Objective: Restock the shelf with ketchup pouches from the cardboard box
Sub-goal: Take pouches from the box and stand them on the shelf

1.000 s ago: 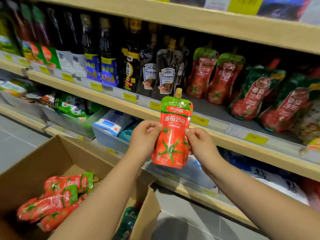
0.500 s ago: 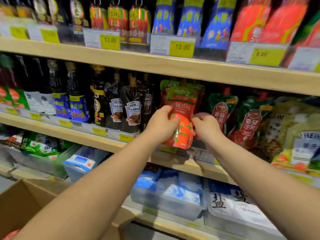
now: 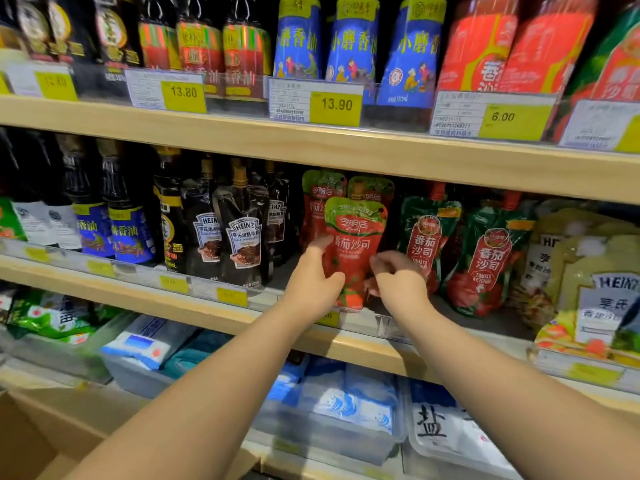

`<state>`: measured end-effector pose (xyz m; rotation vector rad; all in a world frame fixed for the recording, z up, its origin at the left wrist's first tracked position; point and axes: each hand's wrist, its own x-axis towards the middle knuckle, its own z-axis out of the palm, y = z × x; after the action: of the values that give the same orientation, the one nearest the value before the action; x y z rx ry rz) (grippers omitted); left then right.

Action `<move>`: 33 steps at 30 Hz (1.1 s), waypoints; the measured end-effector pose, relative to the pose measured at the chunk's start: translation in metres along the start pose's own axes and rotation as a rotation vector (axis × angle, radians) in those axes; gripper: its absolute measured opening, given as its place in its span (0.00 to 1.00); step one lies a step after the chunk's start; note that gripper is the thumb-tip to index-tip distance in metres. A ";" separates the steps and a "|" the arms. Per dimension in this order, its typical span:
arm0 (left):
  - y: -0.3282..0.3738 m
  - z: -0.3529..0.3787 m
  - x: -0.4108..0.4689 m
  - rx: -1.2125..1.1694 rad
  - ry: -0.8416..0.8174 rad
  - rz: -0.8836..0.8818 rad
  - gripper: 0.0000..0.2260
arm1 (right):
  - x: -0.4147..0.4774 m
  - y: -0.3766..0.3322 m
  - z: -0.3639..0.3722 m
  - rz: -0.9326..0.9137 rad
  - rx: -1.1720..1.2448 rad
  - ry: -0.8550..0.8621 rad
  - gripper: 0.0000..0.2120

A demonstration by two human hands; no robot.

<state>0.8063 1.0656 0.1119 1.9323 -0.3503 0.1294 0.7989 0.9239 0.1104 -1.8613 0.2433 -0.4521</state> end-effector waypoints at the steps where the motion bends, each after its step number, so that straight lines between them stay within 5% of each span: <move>1: -0.003 0.000 -0.002 0.073 0.031 -0.013 0.26 | -0.002 0.001 0.000 -0.020 0.009 0.008 0.06; 7: 0.000 0.004 -0.011 0.451 -0.035 -0.078 0.24 | -0.011 0.006 -0.001 -0.068 -0.082 -0.053 0.11; 20: 0.019 0.033 0.036 0.345 -0.123 -0.229 0.25 | 0.037 0.015 0.010 0.189 0.045 0.007 0.17; 30: 0.000 0.039 0.057 0.359 -0.121 -0.188 0.27 | 0.040 0.014 0.006 0.142 0.005 -0.012 0.17; 33: 0.005 0.025 0.045 0.192 0.012 -0.067 0.24 | 0.028 0.002 0.004 0.051 -0.027 0.028 0.15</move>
<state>0.8461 1.0328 0.1186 2.1298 -0.2728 0.1350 0.8262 0.9158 0.1123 -1.8721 0.3169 -0.4416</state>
